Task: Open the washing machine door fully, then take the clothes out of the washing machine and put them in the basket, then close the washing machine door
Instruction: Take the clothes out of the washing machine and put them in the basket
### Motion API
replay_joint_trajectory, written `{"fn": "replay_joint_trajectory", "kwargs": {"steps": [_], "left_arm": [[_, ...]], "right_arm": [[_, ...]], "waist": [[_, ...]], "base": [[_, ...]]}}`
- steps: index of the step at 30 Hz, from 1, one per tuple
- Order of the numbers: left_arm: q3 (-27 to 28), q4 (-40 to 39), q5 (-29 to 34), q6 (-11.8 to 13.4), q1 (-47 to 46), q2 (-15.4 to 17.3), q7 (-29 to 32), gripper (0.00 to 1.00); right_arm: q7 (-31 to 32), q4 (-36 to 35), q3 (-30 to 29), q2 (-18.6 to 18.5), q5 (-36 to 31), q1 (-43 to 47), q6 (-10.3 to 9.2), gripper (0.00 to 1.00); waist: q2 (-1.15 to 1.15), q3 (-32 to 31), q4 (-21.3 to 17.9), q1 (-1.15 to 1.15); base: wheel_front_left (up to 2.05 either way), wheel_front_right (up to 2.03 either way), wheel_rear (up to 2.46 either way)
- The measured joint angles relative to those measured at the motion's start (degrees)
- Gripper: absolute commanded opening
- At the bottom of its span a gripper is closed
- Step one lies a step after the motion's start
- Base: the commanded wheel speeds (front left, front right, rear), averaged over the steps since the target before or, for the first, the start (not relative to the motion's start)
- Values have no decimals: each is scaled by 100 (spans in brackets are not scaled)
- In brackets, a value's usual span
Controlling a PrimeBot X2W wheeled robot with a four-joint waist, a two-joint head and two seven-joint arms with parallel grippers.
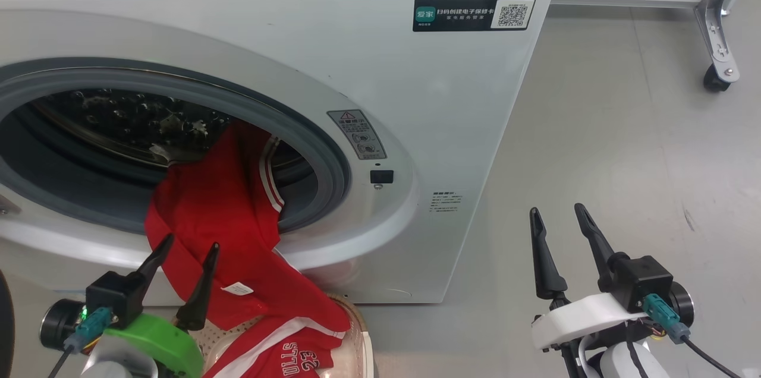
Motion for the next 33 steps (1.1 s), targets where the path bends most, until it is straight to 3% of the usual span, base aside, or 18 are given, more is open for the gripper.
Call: {"fn": "replay_joint_trajectory", "kwargs": {"steps": [17, 33], "left_arm": [[633, -548, 476, -51, 567, -209, -1, 100], [769, -263, 742, -160, 572, -202, -1, 100]], "right_arm": [[0, -4, 4, 1, 0, 26, 45, 100], [0, -97, 199, 1, 2, -27, 45, 100]], "waist": [[0, 4, -71, 0], [0, 320, -310, 0]], "base": [[0, 0, 0], [0, 0, 0]]}}
